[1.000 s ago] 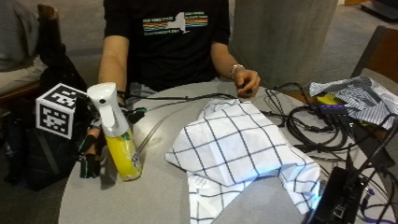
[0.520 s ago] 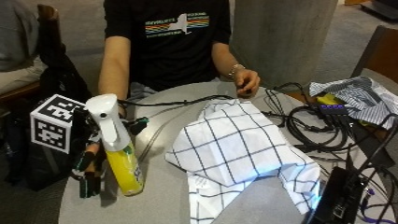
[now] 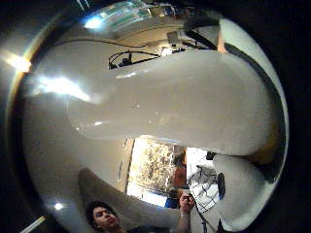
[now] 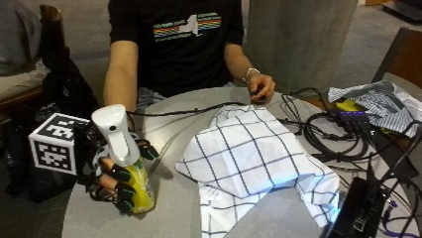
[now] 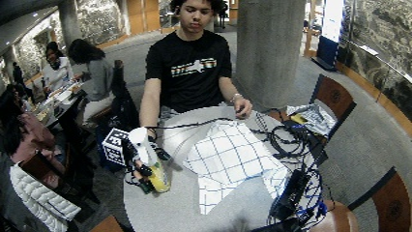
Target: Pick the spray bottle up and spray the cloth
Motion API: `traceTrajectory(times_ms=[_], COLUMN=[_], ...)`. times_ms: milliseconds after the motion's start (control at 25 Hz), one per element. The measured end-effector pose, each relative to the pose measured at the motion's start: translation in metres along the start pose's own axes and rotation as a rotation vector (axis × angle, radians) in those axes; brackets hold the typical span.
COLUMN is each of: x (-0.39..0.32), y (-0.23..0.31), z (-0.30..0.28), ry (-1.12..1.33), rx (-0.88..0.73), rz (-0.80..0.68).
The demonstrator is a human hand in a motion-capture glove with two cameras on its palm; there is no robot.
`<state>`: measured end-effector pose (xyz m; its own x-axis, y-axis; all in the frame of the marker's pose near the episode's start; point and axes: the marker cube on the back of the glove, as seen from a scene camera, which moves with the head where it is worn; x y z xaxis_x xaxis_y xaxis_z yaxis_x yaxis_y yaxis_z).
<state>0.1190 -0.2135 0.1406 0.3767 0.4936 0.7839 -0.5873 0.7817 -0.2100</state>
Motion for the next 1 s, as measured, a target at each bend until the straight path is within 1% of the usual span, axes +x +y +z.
traceTrajectory(times_ms=[200,400,560,640,1000], x=[-0.022,-0.063,-0.083,-0.085,-0.084], y=[0.021,0.051,0.075,0.083,0.092], z=[-0.010,-0.011,0.001,0.008,0.023], ry=[0.015,0.093,0.165,0.203,0.436], rx=[-0.103,-0.298,-0.490,-0.560,-0.739], rz=[-0.082,-0.137,-0.091,-0.058,0.064])
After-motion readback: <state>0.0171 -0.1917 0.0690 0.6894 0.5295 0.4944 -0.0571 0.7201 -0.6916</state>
